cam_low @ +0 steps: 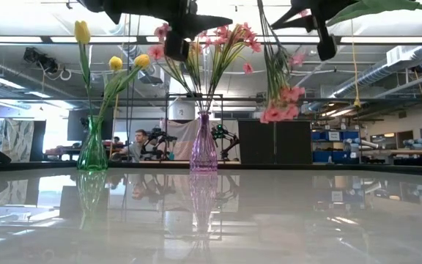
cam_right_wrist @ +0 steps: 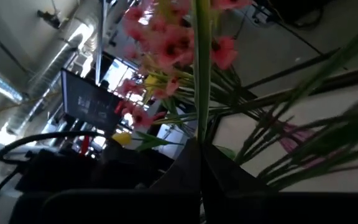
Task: Sort flowers into vase by color
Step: Put the pink flowers into the purple vase
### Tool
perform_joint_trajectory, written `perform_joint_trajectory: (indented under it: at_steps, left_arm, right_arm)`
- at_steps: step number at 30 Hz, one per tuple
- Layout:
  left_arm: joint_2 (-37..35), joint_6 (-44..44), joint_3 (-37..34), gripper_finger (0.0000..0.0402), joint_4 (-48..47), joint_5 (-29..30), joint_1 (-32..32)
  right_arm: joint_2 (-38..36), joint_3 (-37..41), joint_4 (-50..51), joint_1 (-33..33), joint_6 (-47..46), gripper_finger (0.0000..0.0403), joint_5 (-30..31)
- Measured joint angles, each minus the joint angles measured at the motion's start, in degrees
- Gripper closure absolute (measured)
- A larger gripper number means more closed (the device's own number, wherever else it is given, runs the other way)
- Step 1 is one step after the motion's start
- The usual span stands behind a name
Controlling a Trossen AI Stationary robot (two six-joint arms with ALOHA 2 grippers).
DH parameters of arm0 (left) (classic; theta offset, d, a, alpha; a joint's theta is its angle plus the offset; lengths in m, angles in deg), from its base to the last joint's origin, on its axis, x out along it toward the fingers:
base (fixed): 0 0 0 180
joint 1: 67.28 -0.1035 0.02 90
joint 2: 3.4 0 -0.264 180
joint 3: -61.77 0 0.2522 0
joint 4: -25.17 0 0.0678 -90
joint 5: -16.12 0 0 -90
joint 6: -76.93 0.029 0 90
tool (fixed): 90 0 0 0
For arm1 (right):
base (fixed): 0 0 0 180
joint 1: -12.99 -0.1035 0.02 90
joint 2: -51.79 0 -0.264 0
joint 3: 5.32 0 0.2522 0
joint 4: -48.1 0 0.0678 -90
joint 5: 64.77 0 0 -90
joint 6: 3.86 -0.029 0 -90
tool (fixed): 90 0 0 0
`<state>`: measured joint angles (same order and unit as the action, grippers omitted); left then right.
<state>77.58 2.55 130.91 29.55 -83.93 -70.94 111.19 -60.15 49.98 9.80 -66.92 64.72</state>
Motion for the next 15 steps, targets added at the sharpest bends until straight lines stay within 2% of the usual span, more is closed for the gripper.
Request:
perform_joint_trajectory:
  at_steps: [5,15]
  left_arm:
    - [0.07,-0.51,-0.01,0.0184,3.37,-0.44,-0.31]
    - [0.1,-0.38,-0.01,0.0184,4.96,-2.05,-0.71]
  right_arm:
    - [0.02,-0.3,0.78,-0.63,3.24,0.0399,-0.52]
    - [2.45,-0.29,1.97,-1.96,3.32,0.0399,-4.53]
